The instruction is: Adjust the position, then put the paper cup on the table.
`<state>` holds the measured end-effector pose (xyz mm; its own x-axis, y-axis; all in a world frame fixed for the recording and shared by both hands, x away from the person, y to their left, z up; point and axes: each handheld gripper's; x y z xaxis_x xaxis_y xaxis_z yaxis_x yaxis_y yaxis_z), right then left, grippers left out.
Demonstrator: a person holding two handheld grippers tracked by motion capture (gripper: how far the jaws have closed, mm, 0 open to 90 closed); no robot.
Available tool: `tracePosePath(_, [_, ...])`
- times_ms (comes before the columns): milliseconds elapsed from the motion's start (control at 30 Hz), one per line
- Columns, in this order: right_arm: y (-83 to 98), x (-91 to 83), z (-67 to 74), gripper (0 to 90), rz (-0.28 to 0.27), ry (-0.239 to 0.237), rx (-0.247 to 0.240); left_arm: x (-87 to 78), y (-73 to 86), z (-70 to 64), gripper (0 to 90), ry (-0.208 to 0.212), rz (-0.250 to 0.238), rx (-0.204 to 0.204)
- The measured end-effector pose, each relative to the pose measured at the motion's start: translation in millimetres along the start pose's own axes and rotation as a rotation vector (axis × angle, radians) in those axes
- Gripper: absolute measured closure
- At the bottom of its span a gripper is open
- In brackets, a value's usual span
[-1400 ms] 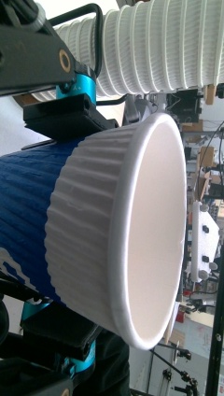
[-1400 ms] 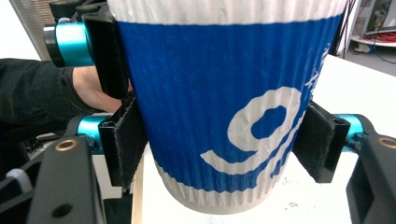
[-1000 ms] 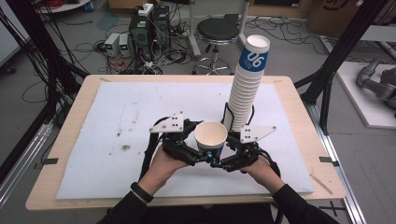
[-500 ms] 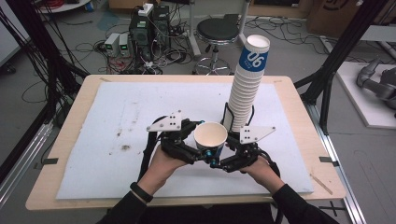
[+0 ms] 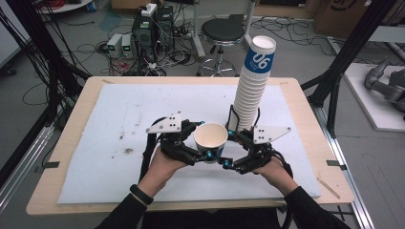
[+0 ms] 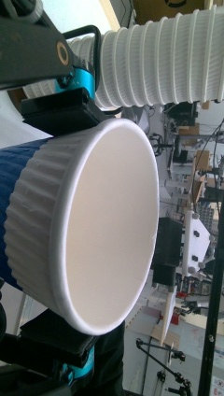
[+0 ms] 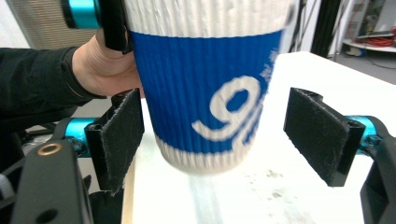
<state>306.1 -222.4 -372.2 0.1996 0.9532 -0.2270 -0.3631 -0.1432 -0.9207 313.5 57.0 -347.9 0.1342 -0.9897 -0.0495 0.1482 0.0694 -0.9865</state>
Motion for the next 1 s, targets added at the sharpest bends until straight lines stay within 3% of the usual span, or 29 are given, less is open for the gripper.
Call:
tracePosePath(100, [-0.6, -7.0, -1.9, 20.4, -0.014, 0.014, -0.003, -3.4, 0.4, 2.7, 21.1, -0.016, 0.011, 0.009])
tracePosePath(167, [-1.3, -18.9, -6.1, 20.4, -0.035, 0.05, -0.002, -5.6, 1.0, 3.9, 21.1, -0.026, 0.019, 0.013])
tracePosePath(567, [-5.0, -60.5, -19.8, 20.4, -0.122, 0.16, 0.007, -29.6, 5.5, 9.4, 21.1, -0.079, 0.033, 0.011])
tracePosePath(767, [-6.6, -71.6, -24.7, 20.5, -0.149, 0.196, 0.014, -30.9, 6.1, 9.6, 21.1, -0.092, 0.033, 0.007])
tracePosePath(1000, [-8.4, -75.8, -26.1, 20.4, -0.157, 0.204, 0.006, -28.3, 4.4, 6.8, 21.1, -0.082, 0.037, 0.014])
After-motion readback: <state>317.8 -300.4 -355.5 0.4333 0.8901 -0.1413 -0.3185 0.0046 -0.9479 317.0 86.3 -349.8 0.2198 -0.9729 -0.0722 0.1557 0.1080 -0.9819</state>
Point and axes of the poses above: each handheld gripper's, and its own axes: x roughly forward along the jaws, y roughly out of its underside, z roughly to its left, and after that the axes turned 15 degrees about x, right-handed
